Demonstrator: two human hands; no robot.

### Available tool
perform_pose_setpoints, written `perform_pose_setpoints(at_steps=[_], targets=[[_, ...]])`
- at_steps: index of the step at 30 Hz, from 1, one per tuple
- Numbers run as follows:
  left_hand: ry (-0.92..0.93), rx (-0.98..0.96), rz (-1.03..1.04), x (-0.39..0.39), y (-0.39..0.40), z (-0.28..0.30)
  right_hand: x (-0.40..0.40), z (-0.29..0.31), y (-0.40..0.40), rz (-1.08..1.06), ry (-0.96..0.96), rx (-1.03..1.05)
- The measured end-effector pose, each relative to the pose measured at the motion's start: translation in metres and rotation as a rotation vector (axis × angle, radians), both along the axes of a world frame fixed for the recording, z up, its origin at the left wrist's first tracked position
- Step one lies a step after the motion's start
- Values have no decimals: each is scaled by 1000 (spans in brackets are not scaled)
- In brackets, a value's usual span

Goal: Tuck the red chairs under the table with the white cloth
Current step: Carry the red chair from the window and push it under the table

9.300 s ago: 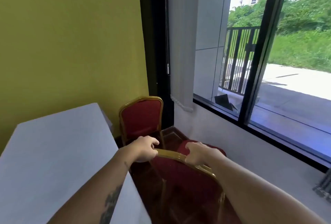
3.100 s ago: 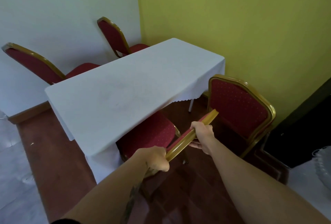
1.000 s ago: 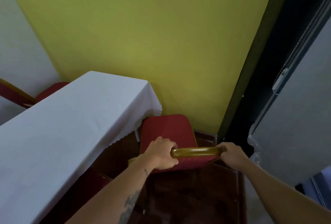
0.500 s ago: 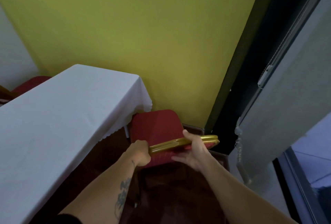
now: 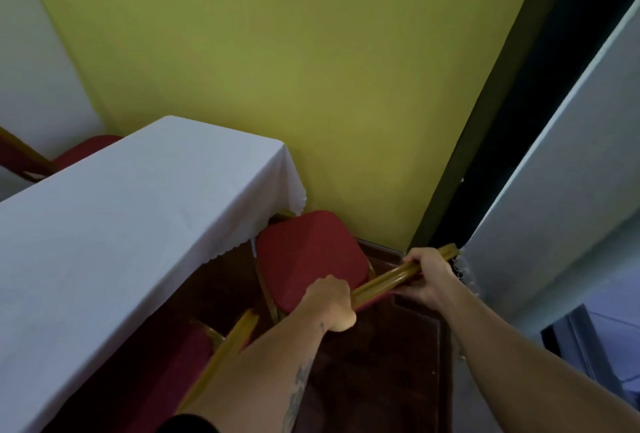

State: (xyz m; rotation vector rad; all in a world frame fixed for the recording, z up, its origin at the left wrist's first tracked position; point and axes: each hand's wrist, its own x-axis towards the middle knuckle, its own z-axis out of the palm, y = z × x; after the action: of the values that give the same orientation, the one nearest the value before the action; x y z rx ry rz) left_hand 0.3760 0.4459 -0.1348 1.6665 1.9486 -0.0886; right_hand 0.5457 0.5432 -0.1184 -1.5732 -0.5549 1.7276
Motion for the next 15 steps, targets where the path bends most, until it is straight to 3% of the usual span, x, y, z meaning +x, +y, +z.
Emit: perform_pose_setpoints(at_steps=[15], targets=[[-10,-119,202,19,31,24,-21,2,90,541,-13,44]])
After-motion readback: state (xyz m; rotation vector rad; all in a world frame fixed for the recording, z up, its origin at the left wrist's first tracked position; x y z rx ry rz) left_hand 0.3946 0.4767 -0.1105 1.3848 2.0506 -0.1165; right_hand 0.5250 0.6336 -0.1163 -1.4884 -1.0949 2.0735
